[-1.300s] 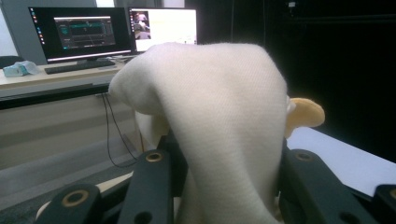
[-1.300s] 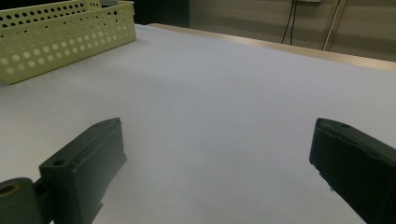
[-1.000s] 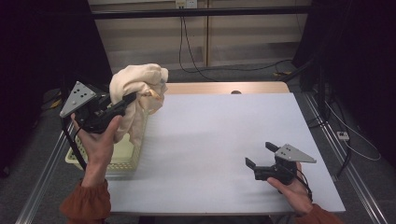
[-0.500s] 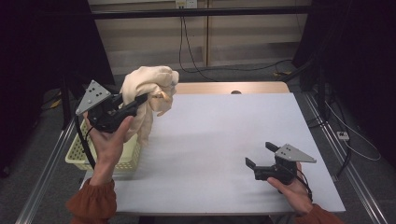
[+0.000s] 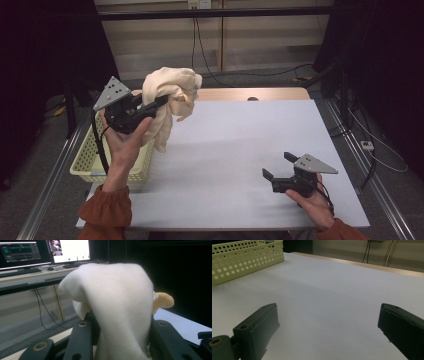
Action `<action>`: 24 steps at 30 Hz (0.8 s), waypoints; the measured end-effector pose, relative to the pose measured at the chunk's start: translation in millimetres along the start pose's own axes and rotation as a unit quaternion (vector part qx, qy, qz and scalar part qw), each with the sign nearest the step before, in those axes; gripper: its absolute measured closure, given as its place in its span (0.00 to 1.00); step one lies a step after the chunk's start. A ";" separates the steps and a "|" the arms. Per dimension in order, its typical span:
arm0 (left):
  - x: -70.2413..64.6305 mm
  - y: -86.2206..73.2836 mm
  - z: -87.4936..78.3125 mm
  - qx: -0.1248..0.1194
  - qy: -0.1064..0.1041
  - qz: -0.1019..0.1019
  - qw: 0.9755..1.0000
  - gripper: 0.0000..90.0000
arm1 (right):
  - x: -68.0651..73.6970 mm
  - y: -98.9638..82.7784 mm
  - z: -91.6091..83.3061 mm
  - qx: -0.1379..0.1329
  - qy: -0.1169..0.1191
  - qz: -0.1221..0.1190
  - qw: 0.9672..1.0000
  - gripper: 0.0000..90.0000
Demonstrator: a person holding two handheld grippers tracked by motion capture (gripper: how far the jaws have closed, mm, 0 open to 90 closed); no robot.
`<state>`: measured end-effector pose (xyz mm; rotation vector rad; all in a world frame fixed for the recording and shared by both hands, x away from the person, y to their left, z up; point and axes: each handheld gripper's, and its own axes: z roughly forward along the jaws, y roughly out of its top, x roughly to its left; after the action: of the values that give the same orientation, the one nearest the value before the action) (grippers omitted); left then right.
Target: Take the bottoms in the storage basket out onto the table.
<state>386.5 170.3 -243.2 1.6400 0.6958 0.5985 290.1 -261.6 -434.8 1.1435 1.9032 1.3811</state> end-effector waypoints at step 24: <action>-18.0 -11.9 24.0 0.012 -0.023 -0.003 1.000 0.73 | 0.2 -0.4 -0.8 0.001 0.001 -0.002 1.000 0.03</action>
<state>389.9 142.5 -259.2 1.6671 0.6768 0.5488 289.3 -261.8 -434.9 1.1395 1.9070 1.3797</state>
